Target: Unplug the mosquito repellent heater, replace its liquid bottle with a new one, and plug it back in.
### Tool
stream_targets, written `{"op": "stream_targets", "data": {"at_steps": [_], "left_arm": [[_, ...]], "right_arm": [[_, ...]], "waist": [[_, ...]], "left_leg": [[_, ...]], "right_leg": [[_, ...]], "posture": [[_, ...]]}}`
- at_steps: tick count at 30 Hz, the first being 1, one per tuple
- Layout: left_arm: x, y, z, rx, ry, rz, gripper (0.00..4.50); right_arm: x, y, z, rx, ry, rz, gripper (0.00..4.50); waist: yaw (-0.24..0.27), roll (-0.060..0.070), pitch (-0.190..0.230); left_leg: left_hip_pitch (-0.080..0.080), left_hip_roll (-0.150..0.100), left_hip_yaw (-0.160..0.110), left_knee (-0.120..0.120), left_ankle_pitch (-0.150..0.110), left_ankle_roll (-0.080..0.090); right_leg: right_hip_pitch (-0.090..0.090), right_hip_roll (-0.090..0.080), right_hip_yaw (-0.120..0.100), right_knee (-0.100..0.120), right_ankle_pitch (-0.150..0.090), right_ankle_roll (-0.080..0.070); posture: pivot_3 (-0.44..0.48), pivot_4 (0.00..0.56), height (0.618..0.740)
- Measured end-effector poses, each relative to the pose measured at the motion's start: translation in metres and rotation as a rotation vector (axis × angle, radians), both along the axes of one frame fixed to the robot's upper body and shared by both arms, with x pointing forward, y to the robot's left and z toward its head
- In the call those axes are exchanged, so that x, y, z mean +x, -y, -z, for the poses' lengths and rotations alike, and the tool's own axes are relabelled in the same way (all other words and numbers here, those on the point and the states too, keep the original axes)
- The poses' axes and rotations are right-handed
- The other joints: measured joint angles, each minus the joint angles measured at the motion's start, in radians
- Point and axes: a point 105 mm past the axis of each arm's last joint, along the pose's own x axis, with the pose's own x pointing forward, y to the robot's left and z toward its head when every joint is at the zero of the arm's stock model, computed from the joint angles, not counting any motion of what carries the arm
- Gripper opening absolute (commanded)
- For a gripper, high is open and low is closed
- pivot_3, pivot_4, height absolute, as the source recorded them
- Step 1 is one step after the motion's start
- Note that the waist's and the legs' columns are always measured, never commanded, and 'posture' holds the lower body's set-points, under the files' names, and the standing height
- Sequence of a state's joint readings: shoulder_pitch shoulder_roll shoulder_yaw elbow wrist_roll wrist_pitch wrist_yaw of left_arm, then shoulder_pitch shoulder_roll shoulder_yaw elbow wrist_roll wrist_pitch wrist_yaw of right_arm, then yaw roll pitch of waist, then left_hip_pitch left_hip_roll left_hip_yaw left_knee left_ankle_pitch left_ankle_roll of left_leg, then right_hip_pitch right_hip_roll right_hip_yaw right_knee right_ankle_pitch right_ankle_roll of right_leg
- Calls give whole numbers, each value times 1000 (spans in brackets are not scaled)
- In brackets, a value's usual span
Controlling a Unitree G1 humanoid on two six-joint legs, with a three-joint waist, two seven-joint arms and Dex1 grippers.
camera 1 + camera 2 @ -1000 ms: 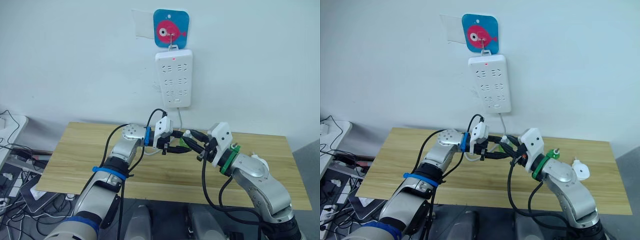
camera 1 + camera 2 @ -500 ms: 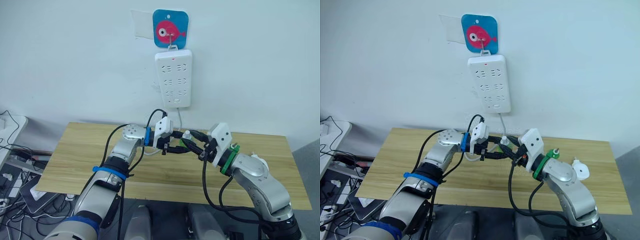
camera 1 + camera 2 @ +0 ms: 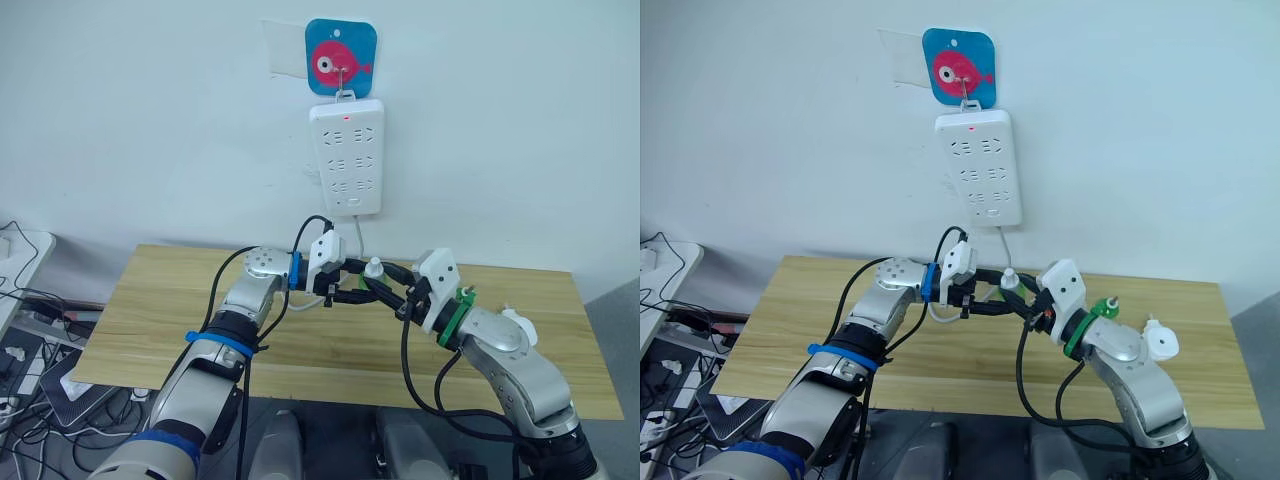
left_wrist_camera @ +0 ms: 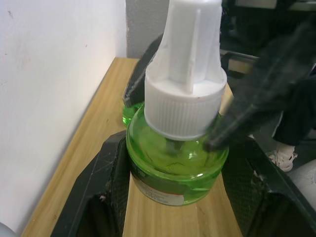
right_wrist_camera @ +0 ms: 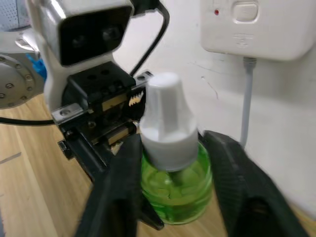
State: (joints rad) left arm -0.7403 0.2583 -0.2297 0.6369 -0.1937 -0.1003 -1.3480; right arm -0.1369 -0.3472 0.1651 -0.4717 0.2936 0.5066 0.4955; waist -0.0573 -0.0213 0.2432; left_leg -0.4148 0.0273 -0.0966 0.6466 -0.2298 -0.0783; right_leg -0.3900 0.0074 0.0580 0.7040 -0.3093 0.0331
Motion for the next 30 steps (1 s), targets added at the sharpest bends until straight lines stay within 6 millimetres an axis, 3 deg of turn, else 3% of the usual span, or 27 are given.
{"op": "stream_targets", "data": {"at_steps": [9, 13, 22, 27, 30], "left_arm": [[-3, -3, 1, 19, 33, 32, 2263], [-17, -9, 9, 37, 24, 121, 2263], [-45, -15, 4, 81, 44, 329, 2263], [-50, -12, 6, 93, 37, 361, 2263], [-49, -7, 7, 82, 35, 354, 2263]], "right_arm": [[-3, -1, 2, -7, 7, -50, 1059], [-10, -5, 5, -116, -5, -252, 1059], [-20, -14, -9, -258, -51, -749, 1059], [-21, -21, -16, -245, -40, -871, 2742], [-23, -10, -18, -240, -49, -834, 3840]], "waist": [[0, 0, 0], [-1, 0, 0], [-1, 0, 0], [2, 1, 0], [16, 1, -1]], "left_leg": [[0, 0, 0, 0, 0, 0], [0, 0, 0, 0, 0, 0], [1, 0, 0, 0, 0, 0], [0, 0, 0, 1, 0, 0], [-1, 0, -2, 1, 0, 0]], "right_leg": [[0, 0, 0, 0, 0, 0], [0, 0, 0, 0, 0, 0], [1, 0, -1, 0, 0, 0], [0, -1, -1, 0, 0, 0], [0, -1, -2, -1, 0, 0]], "posture": [[-45, 181, 740], [-51, 180, 740], [8, 171, 740], [11, 167, 740], [2, 164, 740]]}}
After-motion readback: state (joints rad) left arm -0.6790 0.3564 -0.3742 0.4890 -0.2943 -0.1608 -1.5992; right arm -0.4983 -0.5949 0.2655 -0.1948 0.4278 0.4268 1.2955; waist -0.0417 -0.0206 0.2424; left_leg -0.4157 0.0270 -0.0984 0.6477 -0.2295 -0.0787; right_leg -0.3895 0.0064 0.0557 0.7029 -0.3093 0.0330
